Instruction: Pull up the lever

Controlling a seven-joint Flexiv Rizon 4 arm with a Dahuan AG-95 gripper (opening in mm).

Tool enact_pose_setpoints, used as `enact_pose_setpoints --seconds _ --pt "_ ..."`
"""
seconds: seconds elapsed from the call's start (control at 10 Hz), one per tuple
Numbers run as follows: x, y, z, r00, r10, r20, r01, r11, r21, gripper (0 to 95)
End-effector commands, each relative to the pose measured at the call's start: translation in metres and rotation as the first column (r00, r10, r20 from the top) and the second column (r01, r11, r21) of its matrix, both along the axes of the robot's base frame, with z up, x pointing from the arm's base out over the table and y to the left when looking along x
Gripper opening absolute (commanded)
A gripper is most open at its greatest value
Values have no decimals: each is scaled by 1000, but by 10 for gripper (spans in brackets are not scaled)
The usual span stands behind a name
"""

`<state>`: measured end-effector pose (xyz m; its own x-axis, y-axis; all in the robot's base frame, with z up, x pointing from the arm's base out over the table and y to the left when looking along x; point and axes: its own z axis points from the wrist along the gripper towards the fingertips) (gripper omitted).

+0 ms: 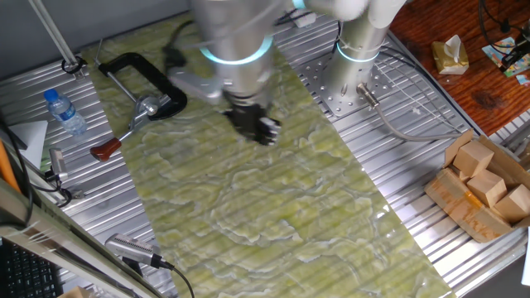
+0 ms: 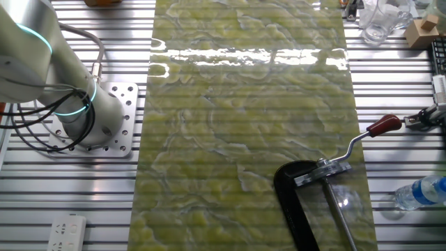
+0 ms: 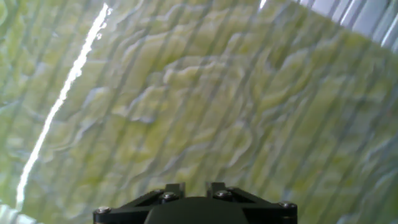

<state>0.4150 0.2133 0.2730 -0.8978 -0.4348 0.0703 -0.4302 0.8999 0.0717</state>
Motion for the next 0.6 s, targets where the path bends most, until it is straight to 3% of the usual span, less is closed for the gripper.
enact_pose_setpoints --seconds 0.1,0.6 --pt "-16 11 5 997 -78 -17 78 997 -17 0" --pt "-24 4 -2 993 -119 -22 118 993 -26 0"
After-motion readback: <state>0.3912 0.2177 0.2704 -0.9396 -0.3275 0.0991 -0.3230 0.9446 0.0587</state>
